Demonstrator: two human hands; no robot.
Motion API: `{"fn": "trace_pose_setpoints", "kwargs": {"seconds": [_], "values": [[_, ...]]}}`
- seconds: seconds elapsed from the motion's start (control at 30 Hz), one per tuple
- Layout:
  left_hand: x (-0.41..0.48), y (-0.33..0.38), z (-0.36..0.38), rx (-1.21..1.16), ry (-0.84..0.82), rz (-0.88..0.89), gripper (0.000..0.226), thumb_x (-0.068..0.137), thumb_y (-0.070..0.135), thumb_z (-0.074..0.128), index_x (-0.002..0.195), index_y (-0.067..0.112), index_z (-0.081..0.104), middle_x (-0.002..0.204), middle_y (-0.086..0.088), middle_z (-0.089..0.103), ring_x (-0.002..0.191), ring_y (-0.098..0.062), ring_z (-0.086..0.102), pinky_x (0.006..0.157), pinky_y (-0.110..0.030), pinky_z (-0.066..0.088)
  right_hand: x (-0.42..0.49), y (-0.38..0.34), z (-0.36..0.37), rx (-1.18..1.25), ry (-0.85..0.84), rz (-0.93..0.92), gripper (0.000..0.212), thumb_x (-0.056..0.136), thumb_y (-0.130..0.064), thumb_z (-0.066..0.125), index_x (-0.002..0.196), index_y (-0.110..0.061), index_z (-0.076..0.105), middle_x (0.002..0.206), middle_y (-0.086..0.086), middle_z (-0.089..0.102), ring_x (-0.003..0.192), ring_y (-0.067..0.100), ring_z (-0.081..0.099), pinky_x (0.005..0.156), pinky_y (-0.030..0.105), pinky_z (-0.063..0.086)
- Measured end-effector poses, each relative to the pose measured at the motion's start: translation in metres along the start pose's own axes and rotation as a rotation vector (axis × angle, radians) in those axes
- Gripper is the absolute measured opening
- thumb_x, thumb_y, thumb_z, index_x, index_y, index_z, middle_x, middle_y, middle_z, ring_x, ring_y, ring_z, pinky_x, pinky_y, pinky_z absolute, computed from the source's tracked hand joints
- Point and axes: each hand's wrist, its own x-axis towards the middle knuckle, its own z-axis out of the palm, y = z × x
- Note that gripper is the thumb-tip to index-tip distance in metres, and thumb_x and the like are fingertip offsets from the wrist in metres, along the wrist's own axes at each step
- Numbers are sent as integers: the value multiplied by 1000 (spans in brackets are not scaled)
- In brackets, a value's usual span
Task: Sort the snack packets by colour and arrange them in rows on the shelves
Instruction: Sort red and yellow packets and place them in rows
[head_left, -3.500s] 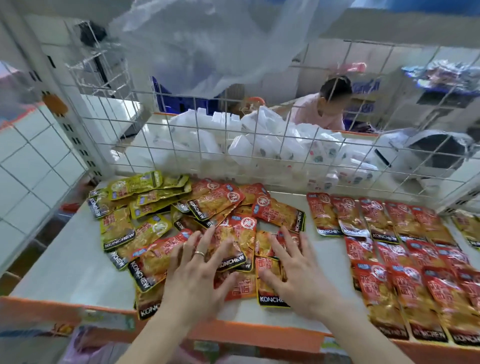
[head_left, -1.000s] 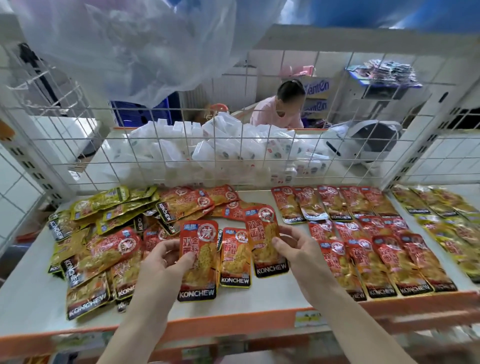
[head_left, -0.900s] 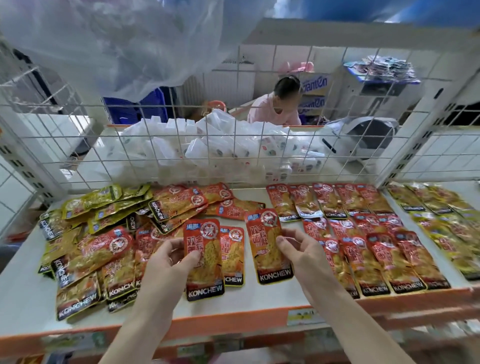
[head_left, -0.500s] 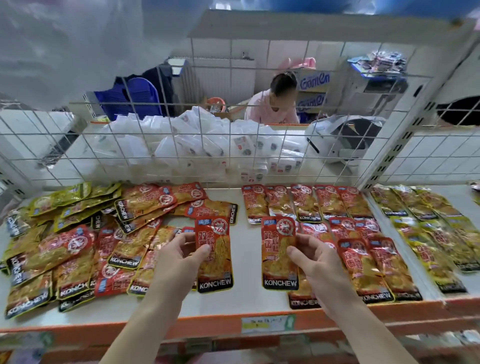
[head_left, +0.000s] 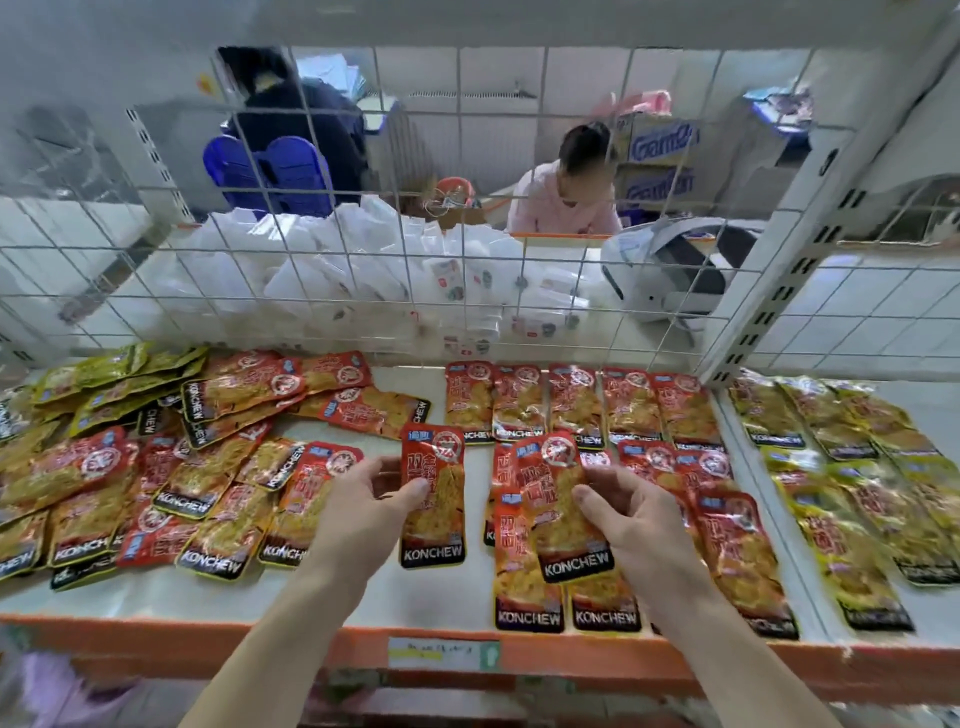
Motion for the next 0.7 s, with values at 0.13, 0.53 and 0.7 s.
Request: {"fn": "trace_pose_setpoints", "kwargs": {"seconds": [0.13, 0.53, 0.7], "values": [[6, -3, 9, 42, -7, 32, 12, 92, 9, 70, 94, 21, 68, 89, 1, 74, 79, -9, 71, 66, -22, 51, -1, -1, -2, -8, 6, 5, 22, 89, -14, 72, 104, -30, 66, 95, -11, 76, 93, 6, 70, 86, 25, 54], [25, -15, 20, 238, -39, 149, 11, 91, 13, 71, 96, 23, 69, 89, 4, 74, 77, -7, 71, 71, -28, 58, -4, -3, 3, 0, 68, 22, 18, 89, -12, 71, 95, -29, 68, 92, -10, 76, 91, 6, 70, 81, 23, 55], [29, -14, 21, 352, -11, 190, 8, 91, 18, 71, 95, 23, 67, 87, 5, 72, 82, -13, 70, 78, -38, 59, -7, -4, 7, 32, 66, 23, 20, 90, -9, 69, 95, -29, 68, 92, -6, 76, 88, 5, 70, 73, 17, 54]]}}
